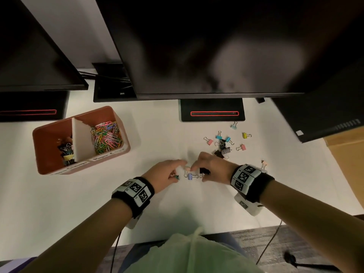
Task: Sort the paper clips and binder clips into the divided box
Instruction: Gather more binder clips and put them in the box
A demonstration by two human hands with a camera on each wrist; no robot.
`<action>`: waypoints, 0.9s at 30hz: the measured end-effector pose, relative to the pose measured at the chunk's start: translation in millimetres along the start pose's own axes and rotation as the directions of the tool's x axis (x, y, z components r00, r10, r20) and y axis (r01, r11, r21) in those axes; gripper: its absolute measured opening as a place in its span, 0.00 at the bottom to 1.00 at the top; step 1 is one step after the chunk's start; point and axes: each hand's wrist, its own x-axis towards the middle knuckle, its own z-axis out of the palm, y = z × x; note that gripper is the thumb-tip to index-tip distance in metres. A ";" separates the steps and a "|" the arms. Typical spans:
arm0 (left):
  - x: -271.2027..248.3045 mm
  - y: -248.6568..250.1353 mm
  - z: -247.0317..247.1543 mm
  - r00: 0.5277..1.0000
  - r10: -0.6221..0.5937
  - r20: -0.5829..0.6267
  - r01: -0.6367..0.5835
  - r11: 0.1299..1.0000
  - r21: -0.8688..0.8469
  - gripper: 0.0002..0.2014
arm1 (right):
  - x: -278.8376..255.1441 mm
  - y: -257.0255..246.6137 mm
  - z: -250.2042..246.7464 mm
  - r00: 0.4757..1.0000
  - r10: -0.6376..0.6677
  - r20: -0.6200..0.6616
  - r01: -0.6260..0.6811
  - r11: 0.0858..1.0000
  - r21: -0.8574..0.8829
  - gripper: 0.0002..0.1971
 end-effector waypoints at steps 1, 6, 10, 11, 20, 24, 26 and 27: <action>6.0 3.0 0.4 0.999 0.014 0.049 -0.016 0.999 0.041 0.28 | -2.5 -2.1 4.6 0.999 -0.017 0.027 0.017 1.000 -0.006 0.22; 27.5 8.6 -2.2 0.984 0.021 0.174 -0.055 0.980 0.193 0.24 | 3.0 -5.1 21.6 0.999 -0.004 0.042 0.008 0.996 -0.083 0.19; 29.5 8.6 -0.5 0.992 0.032 0.120 -0.058 0.974 0.218 0.15 | 3.1 -2.3 23.4 1.000 0.000 -0.005 0.000 0.998 -0.068 0.08; 29.0 7.5 0.7 0.994 0.033 0.103 -0.055 0.976 0.212 0.14 | 2.0 -0.6 23.4 1.000 0.001 -0.010 -0.001 0.997 -0.073 0.07; 13.1 0.1 9.4 0.996 0.026 -0.082 -0.019 0.996 0.082 0.05 | -0.4 -1.2 36.4 0.999 -0.009 -0.038 0.004 0.991 -0.133 0.09; -10.7 -2.4 -2.1 0.977 -0.129 -0.171 0.105 0.984 -0.145 0.05 | 9.6 -11.0 30.8 1.000 -0.025 -0.006 0.025 0.994 -0.107 0.08; -31.2 -8.4 -14.9 0.958 -0.202 -0.201 0.155 0.962 -0.226 0.06 | 20.8 -23.9 21.0 0.998 -0.052 -0.029 0.049 0.994 -0.093 0.07; -43.6 -13.0 -23.4 0.948 -0.228 -0.221 0.167 0.950 -0.264 0.08 | 27.6 -33.7 15.0 0.996 -0.076 -0.042 0.072 0.994 -0.084 0.07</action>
